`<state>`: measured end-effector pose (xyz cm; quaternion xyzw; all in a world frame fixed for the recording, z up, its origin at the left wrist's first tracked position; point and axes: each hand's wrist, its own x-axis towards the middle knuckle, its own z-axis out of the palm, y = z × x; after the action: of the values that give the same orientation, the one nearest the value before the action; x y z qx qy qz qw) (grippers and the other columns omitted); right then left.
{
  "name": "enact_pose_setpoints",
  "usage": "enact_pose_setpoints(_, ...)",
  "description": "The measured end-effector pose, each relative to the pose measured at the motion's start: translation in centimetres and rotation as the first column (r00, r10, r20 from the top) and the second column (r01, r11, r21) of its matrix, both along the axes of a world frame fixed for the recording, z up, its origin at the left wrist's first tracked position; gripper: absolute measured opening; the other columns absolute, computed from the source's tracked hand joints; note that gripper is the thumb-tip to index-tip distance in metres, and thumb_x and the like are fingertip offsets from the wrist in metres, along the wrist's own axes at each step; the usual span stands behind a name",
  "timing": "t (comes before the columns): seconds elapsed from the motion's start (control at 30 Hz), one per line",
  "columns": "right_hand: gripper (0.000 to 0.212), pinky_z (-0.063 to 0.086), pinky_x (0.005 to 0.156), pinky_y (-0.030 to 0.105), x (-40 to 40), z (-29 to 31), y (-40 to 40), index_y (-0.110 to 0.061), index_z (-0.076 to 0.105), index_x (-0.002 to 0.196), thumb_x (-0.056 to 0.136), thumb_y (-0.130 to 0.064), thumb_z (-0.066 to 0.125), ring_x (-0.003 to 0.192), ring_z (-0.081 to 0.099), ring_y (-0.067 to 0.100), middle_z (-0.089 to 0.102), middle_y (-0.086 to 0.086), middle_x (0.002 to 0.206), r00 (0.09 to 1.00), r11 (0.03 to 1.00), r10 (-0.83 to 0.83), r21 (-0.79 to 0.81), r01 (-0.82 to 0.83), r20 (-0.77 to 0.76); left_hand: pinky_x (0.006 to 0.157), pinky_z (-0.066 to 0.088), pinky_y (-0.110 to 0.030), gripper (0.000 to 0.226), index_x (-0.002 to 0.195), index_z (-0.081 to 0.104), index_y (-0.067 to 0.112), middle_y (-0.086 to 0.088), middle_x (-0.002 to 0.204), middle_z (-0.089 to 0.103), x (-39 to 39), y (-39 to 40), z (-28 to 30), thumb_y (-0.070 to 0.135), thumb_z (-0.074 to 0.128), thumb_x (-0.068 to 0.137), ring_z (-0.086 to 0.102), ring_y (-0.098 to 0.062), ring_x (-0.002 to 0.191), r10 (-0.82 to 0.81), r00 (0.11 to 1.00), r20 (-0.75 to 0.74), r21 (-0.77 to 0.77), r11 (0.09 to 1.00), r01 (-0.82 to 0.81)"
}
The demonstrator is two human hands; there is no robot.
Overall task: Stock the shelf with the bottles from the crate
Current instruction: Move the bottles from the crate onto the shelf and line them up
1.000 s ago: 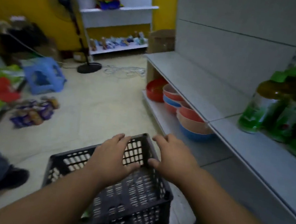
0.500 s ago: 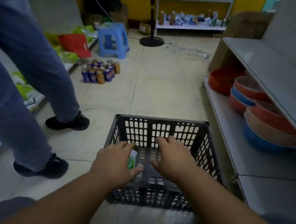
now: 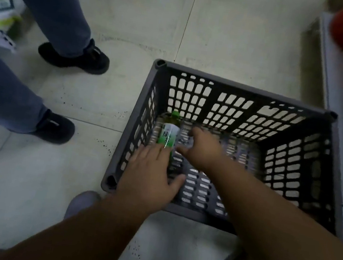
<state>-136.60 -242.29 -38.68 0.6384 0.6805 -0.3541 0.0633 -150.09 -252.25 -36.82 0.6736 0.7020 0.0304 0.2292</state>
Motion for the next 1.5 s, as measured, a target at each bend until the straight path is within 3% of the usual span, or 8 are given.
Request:
enact_pose_setpoints(0.1,0.059,0.040,0.074,0.028,-1.3,-3.6,1.9,-0.011,0.054,0.133,0.089,-0.046,0.072,0.096,0.056,0.019,0.063,0.009,0.125,0.989,0.979,-0.124,-0.171,0.110,-0.075,0.121,-0.007,-0.037,0.092,0.159,0.004,0.021,-0.003,0.168,0.007,0.1,0.2,-0.4,0.071,0.041,0.090,0.003,-0.020,0.153,0.038,0.999,-0.011,-0.015,0.999,-0.039)
enact_pose_setpoints(0.23,0.058,0.050,0.080,0.034,-2.7,-9.0,3.4,-0.007,0.060,0.125,0.086,-0.049,0.073,0.096,0.060,0.021,0.065,0.009,0.116,0.928,0.862,-0.348,-0.435,0.261,-0.133,0.122,-0.007,-0.040,0.100,0.157,-0.013,0.019,-0.006,0.168,-0.009,0.2,0.2,-1.2,0.073,0.037,0.090,-0.010,-0.022,0.153,0.011,0.999,-0.054,-0.053,0.998,-0.014)
enact_pose_setpoints(0.43,0.060,0.056,0.088,0.036,-5.0,-13.8,4.8,-0.004,0.058,0.130,0.086,-0.040,0.076,0.105,0.067,0.028,0.068,0.013,0.122,0.868,0.825,-0.467,-0.437,0.360,-0.168,0.120,-0.012,-0.037,0.100,0.155,-0.019,0.018,-0.005,0.166,-0.020,0.0,0.3,-1.1,0.075,0.027,0.087,-0.022,-0.020,0.150,-0.030,0.997,-0.069,-0.099,0.995,0.023)
enact_pose_setpoints(0.63,0.037,0.056,0.073,0.037,-3.3,-12.8,4.7,-0.002,0.058,0.117,0.087,-0.016,0.076,0.085,0.066,0.026,0.066,0.011,0.098,0.752,0.713,-0.617,-0.569,0.410,-0.232,0.120,-0.011,-0.036,0.099,0.158,-0.011,0.014,-0.008,0.167,-0.011,0.1,0.1,-1.2,0.073,0.026,0.088,-0.015,-0.020,0.152,-0.030,0.998,-0.052,-0.086,0.996,0.025)
enact_pose_setpoints(0.77,0.043,0.057,0.090,0.053,0.5,-9.4,3.5,-0.005,0.059,0.116,0.081,-0.013,0.081,0.098,0.071,0.035,0.071,0.018,0.112,0.679,0.632,-0.690,-0.665,0.397,-0.250,0.124,0.000,-0.039,0.099,0.158,-0.001,0.010,-0.011,0.167,0.004,0.3,0.1,-0.6,0.071,0.031,0.087,-0.002,-0.023,0.154,-0.029,0.999,-0.036,-0.065,0.998,0.027)
enact_pose_setpoints(0.93,0.047,0.054,0.082,0.042,4.0,-1.4,1.1,-0.008,0.057,0.117,0.076,0.006,0.077,0.096,0.066,0.029,0.068,0.010,0.105,0.619,0.731,-0.668,-0.519,0.442,-0.414,0.124,-0.002,-0.039,0.098,0.158,-0.006,0.010,-0.010,0.167,-0.003,0.4,-0.2,0.6,0.067,0.040,0.093,-0.005,-0.021,0.153,-0.045,0.999,-0.021,-0.049,0.998,0.044)
enact_pose_setpoints(1.2,0.063,0.058,0.087,0.046,8.2,14.8,-5.8,-0.017,0.041,0.135,0.082,-0.001,0.072,0.097,0.068,0.026,0.066,0.010,0.111,0.468,0.818,-0.530,-0.281,0.503,-0.707,0.120,0.018,-0.032,0.094,0.160,0.014,0.014,-0.004,0.166,0.017,3.3,-1.1,10.3,0.059,0.059,0.090,0.019,-0.019,0.151,-0.151,0.985,0.083,0.114,0.983,0.142)
enact_pose_setpoints(1.5,0.066,0.060,0.086,0.041,15.4,27.4,-17.4,-0.025,0.043,0.127,0.076,-0.005,0.080,0.098,0.070,0.018,0.067,0.003,0.108,0.444,0.753,-0.299,0.076,0.653,-0.845,0.120,0.024,-0.037,0.107,0.160,0.014,0.029,0.005,0.165,0.021,10.9,-8.9,20.4,0.068,0.066,0.076,0.021,-0.013,0.149,-0.253,0.903,0.346,0.243,0.954,0.174)
